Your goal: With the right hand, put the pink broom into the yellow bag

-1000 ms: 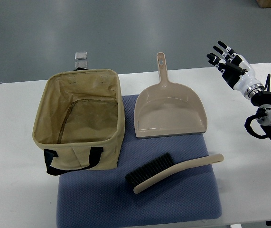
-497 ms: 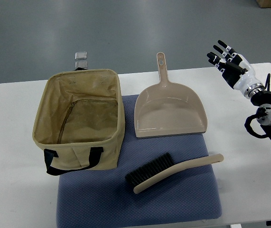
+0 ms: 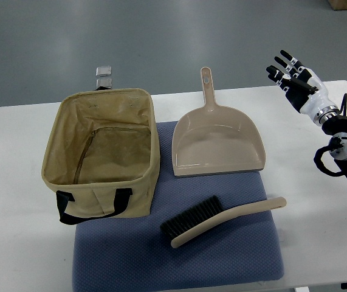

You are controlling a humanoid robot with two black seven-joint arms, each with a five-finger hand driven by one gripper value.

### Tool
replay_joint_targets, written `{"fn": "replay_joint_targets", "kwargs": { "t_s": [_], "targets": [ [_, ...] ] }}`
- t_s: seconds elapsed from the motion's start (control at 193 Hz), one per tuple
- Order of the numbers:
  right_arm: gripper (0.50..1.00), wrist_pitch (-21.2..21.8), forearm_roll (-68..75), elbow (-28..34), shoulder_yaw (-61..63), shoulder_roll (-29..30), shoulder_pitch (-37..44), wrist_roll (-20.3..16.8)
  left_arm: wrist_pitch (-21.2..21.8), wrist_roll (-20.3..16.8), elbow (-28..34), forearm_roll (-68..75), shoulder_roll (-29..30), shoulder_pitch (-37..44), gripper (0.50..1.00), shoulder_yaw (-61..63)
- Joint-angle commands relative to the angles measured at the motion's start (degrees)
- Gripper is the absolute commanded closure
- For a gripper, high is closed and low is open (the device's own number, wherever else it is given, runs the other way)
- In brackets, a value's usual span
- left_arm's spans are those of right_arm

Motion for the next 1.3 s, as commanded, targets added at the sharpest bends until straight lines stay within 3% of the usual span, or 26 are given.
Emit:
{"fn": "replay_joint_targets", "kwargs": {
  "t_s": [0.0,0.606,0.813,1.295],
  "targets": [
    [0.570,0.0,0.1,0.0,0.0,0.0,0.1,0.0,0.0,0.0,0.0,0.0,0.0,0.0,0.500,0.0],
    [0.570,0.2,0.1,0.0,-0.1,0.0,0.3,-0.1,0.0,0.0,0.1,0.0,0.0,0.0,0.500,0.0],
    [0.570,3.5,0.1,0.0,-0.1,0.1,0.1,-0.1,0.0,0.0,0.1,0.0,0.0,0.0,0.500,0.0],
    [0.572,4.7,0.1,0.2,-0.4,-0.7,0.3,-0.1,0.0,-0.1,0.1,0.0,0.0,0.0,0.500,0.0]
  ]
}}
